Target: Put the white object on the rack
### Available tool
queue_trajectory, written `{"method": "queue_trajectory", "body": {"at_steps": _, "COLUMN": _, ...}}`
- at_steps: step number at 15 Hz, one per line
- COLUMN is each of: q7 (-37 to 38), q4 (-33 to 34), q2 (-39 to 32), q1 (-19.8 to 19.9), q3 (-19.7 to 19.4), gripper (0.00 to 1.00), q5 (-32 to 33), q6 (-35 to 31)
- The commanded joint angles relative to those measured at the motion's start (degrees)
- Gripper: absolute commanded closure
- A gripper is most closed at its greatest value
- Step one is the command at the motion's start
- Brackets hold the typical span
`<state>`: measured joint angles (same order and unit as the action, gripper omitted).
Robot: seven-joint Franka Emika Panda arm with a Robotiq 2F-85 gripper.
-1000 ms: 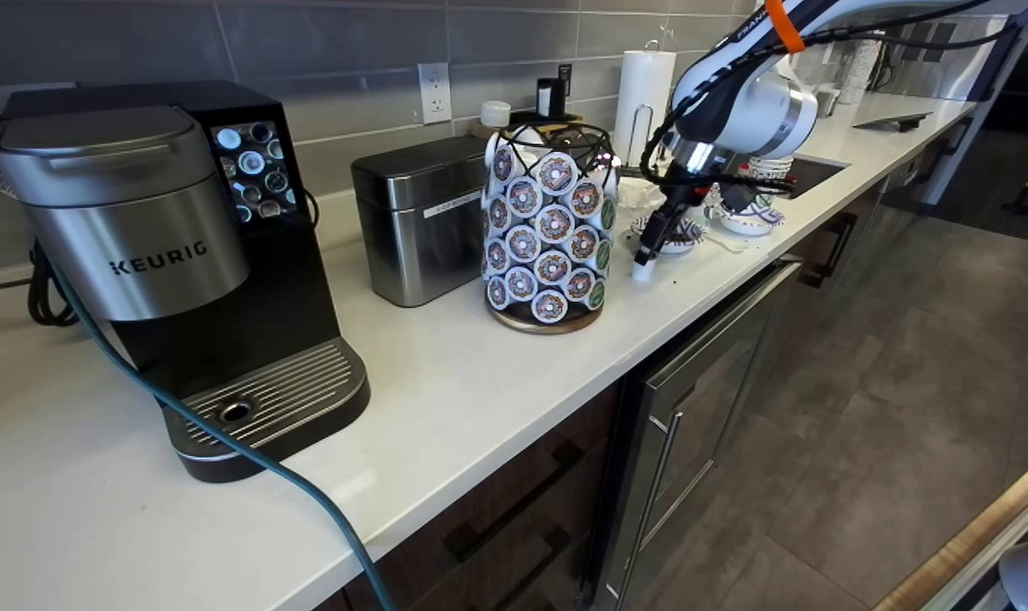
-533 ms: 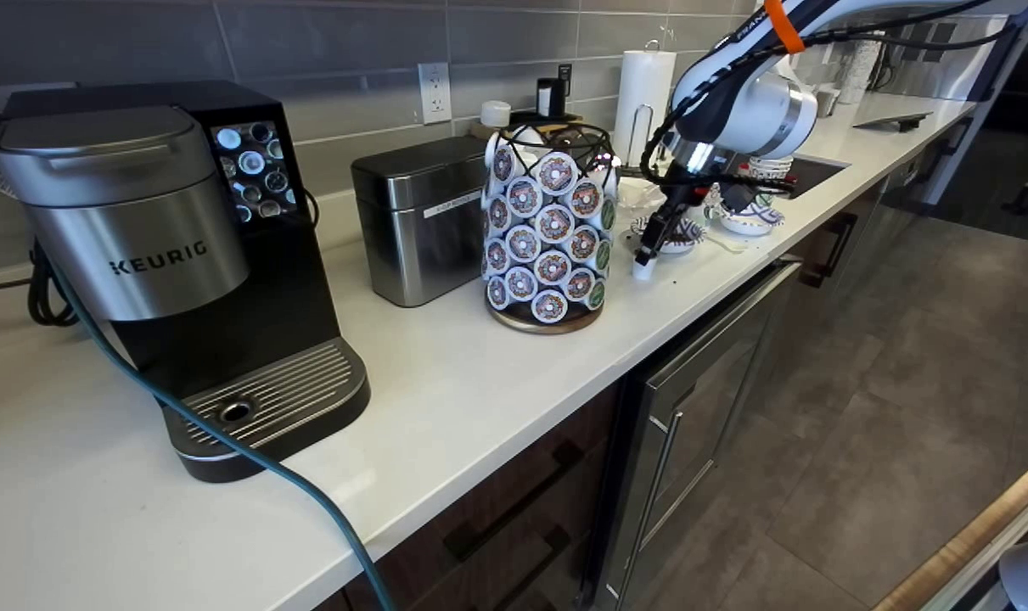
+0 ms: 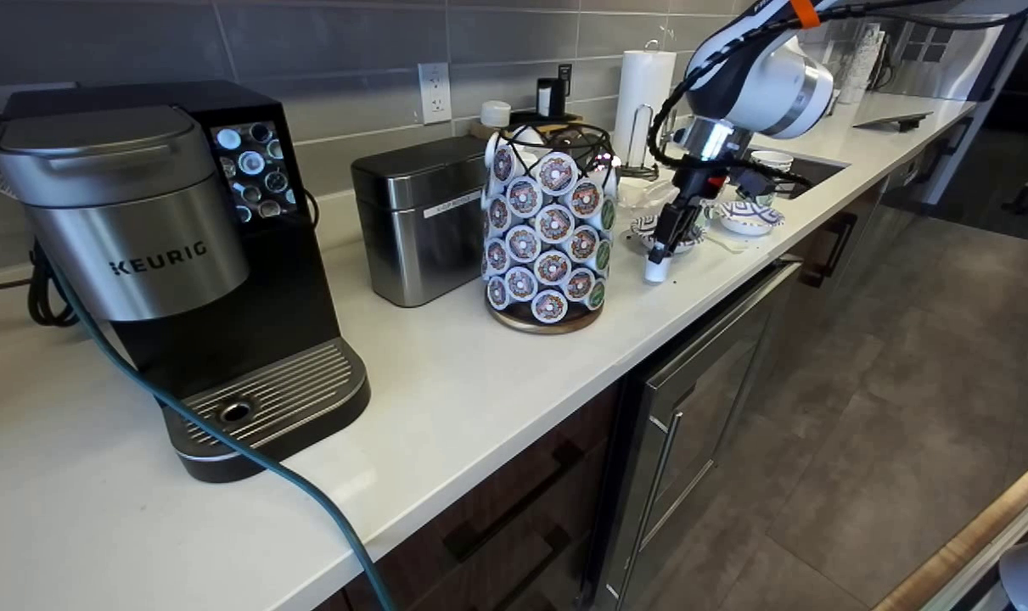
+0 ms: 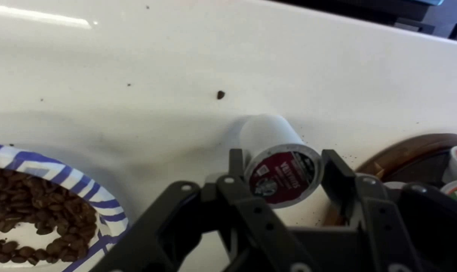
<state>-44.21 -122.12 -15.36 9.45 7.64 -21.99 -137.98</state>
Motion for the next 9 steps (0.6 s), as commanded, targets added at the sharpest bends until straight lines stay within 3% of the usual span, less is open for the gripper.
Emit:
{"method": "queue_trajectory", "body": {"at_steps": 1, "q7": -0.55, "q4": -1.21, "q2": 4.86, "q1": 1.17, "q3": -1.15, "gripper": 0.72, "q5": -4.8, "q6": 8.47}}
{"method": "queue_trajectory", "body": {"at_steps": 4, "q7": 1.76, "q4": -1.18, "q2": 7.83, "q1": 1.04, "q3": -3.75, "gripper": 0.72, "q5": -8.57, "q6": 17.49}}
{"method": "queue_trajectory", "body": {"at_steps": 9, "q7": 1.52, "q4": -1.65, "q2": 11.05, "q1": 1.01, "q3": -8.35, "gripper": 0.72, "q5": -17.16, "q6": 25.43}}
